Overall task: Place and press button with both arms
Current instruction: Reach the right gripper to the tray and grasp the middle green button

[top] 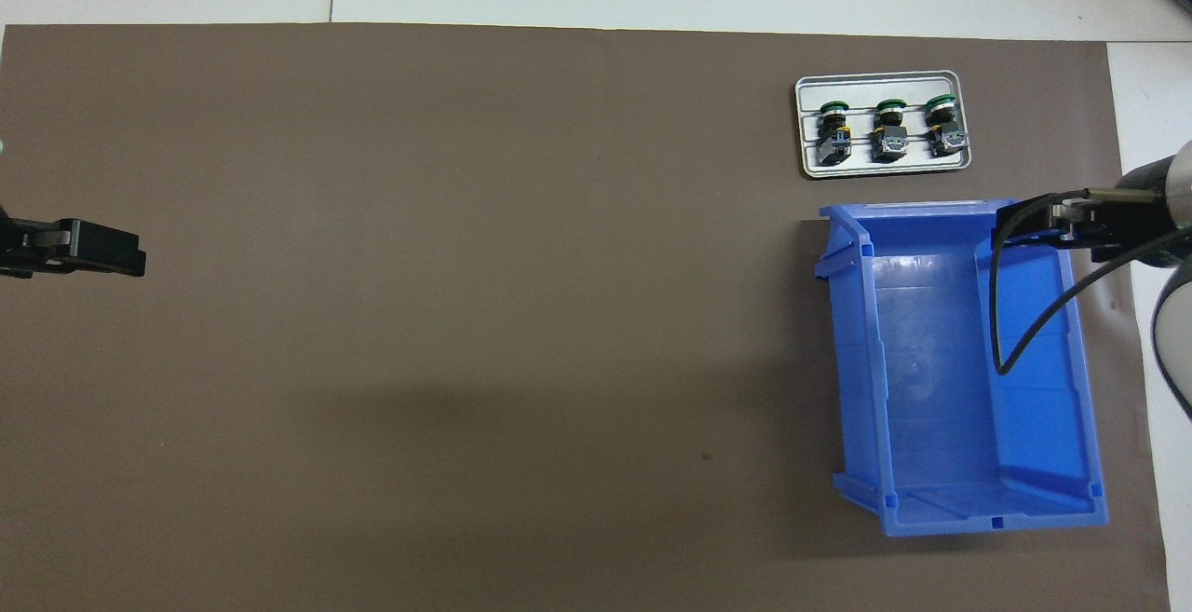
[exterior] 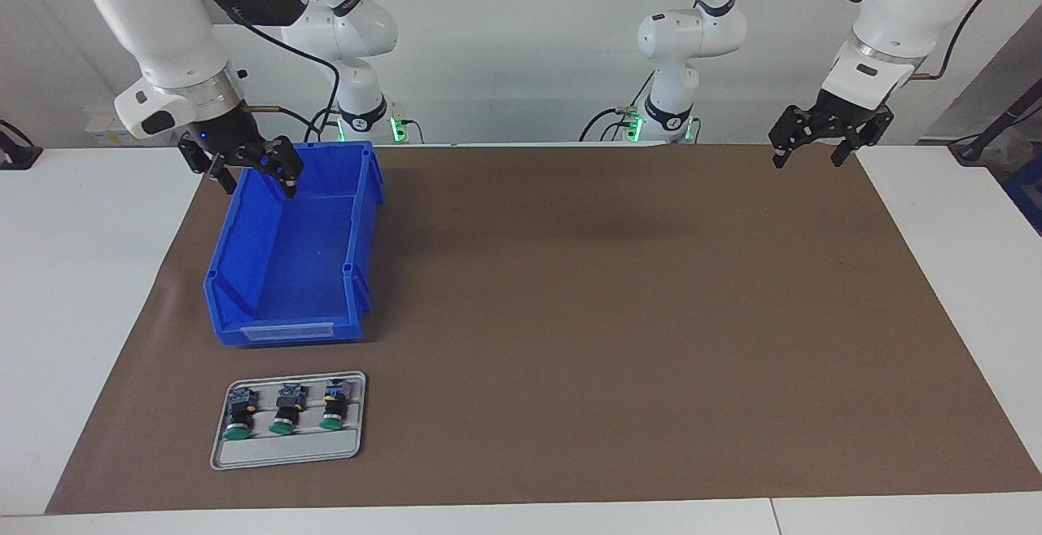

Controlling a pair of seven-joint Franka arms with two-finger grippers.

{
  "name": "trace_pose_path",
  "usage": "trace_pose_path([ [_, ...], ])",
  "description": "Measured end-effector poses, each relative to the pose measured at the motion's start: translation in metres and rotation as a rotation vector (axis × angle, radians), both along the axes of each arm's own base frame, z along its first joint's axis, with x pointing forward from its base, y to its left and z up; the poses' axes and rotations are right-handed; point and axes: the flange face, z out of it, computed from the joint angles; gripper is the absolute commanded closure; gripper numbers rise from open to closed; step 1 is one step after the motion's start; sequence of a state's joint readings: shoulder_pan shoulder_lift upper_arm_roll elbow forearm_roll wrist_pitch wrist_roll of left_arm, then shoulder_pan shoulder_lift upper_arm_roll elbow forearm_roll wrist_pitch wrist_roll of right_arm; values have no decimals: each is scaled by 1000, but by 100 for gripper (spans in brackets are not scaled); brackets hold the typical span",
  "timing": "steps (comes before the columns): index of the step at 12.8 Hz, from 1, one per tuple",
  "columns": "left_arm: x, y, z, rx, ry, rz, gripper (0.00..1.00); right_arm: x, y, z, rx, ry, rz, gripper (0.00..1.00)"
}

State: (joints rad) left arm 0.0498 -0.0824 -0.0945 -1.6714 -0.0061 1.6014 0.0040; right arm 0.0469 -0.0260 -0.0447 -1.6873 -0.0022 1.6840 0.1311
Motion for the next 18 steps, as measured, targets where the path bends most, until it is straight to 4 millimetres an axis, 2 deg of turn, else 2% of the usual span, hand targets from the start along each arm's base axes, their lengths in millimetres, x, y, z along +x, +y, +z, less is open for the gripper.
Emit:
trace_pose_path([
  [12, 0, 0, 0, 0, 0, 0, 0, 5, -2, 1, 0, -39, -4, 1],
  [15, 0, 0, 0, 0, 0, 0, 0, 29, -5, -21, -3, -81, -9, 1],
  [18, 0, 0, 0, 0, 0, 0, 0, 71, -15, -65, -10, -105, -27, 1],
])
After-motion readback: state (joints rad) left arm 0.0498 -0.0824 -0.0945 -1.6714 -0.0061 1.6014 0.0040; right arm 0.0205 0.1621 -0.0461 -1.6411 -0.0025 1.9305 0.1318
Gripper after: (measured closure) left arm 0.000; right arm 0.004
